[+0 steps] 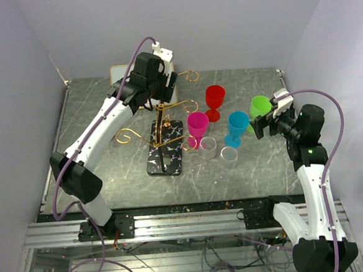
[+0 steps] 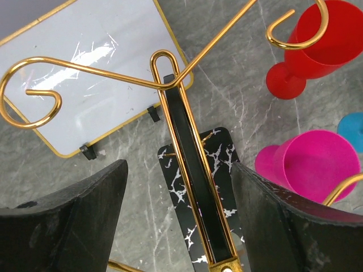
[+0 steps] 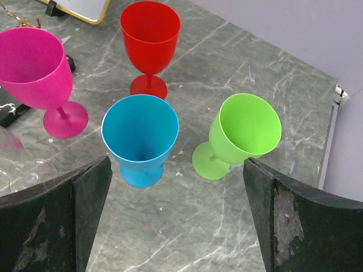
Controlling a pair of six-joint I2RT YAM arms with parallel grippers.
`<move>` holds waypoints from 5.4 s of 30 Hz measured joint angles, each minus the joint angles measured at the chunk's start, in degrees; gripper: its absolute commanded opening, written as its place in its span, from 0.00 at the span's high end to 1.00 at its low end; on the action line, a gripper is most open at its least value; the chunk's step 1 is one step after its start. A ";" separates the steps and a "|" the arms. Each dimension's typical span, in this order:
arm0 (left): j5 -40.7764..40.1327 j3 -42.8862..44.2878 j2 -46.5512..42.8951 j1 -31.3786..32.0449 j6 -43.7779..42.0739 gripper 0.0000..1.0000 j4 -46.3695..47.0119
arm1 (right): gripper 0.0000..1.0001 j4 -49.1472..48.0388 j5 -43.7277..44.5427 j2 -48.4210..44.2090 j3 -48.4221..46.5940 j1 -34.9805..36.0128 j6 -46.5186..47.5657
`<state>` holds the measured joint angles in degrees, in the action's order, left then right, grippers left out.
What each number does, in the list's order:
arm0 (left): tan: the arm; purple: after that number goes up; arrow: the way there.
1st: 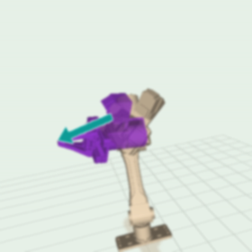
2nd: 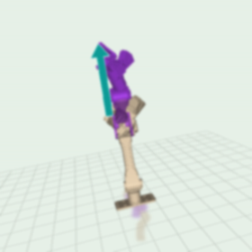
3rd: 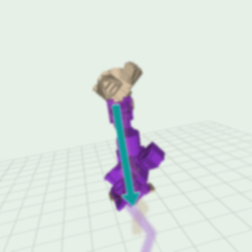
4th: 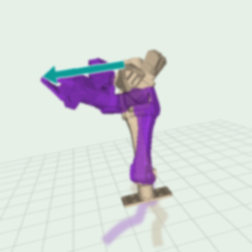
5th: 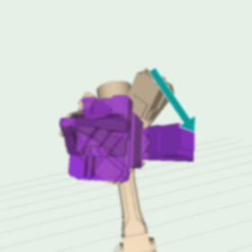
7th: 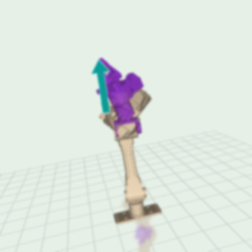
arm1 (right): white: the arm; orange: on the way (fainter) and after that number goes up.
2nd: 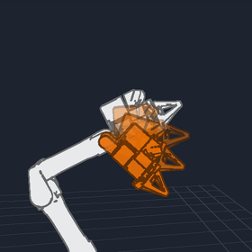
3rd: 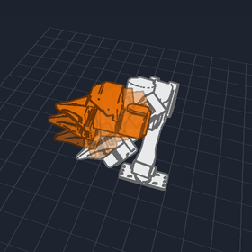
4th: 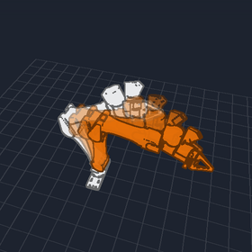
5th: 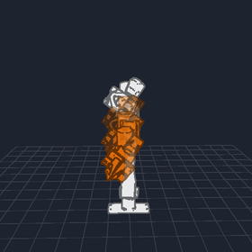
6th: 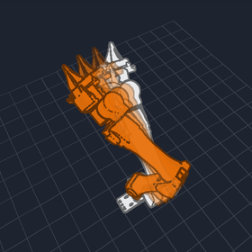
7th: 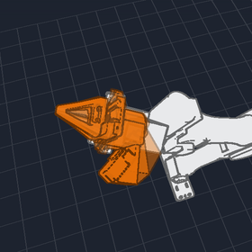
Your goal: Place the wine glass upside down on the wine glass rack
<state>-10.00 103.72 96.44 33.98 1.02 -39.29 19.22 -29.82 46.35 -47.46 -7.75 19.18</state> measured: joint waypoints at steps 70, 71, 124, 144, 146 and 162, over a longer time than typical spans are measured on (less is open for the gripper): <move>-13.33 -5.09 -3.45 0.42 6.27 0.93 0.20 | 0.00 -1.81 -0.68 -0.35 2.34 0.00 0.83; -13.55 -5.09 -3.45 0.42 6.27 0.93 0.22 | 0.00 -1.84 -0.70 -0.35 2.34 0.00 0.85; -23.80 -3.74 1.90 0.79 3.91 0.88 3.56 | 0.00 -1.79 -1.33 1.49 2.56 0.66 1.20; -13.79 -5.88 -1.84 0.35 5.66 0.38 4.70 | 0.02 5.16 1.31 12.15 -8.61 5.01 2.84; -12.70 -5.88 -2.69 0.31 5.66 0.34 4.68 | 0.06 6.01 2.29 13.18 -10.03 5.64 3.30; -3.41 -6.73 -13.81 -1.14 0.35 0.00 4.35 | 0.37 14.38 15.63 23.58 -17.94 15.43 5.92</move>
<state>-13.41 96.99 82.63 32.84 1.37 -34.94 33.61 -14.20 69.93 -65.41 7.68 25.10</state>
